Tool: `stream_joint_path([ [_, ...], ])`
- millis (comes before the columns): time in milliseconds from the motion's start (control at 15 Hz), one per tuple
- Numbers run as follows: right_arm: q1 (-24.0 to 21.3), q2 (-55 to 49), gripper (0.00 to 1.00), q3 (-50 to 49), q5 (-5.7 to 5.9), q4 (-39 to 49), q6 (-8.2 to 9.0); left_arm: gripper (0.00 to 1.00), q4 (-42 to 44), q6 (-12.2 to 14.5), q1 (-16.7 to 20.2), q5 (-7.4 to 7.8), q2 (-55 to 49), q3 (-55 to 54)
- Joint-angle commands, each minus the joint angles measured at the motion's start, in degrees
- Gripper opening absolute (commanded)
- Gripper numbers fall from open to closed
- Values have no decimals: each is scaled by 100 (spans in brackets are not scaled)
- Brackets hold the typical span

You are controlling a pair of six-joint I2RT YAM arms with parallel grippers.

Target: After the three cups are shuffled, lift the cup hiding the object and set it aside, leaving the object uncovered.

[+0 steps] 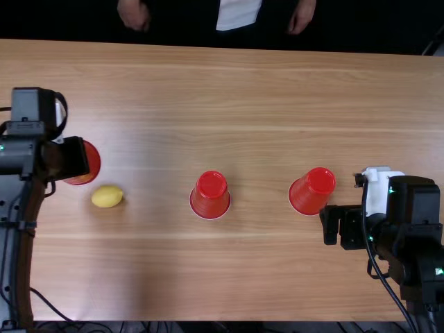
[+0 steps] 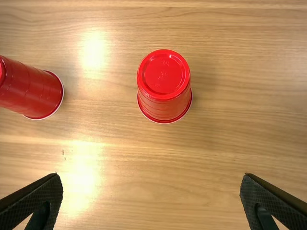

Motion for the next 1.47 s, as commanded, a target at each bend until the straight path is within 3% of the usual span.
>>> stream_joint_path([
  [0,37,12,100,-91,-53,16,38,9,-53,-109,340,-163,-87,147],
  [267,46,-5,100,-91,-53,16,38,10,21,-77,656,-743,62,-72],
  [600,37,-23,100,-100,-53,16,38,12,53,-66,981,-753,1012,-178],
  [933,37,-5,100,-100,-53,16,38,38,0,-66,999,-701,1768,-187],
  [1000,37,-14,100,-100,-53,16,38,55,-21,-77,1034,-701,1864,-187],
  [1067,37,-14,100,-109,-53,16,38,87,-31,-77,1060,-669,1908,-187],
  [1133,37,-14,100,-100,-53,16,38,100,-31,-77,1078,-658,1899,-187],
  [1400,37,-32,100,-91,-53,16,38,100,-42,-109,1096,-658,1750,-134],
])
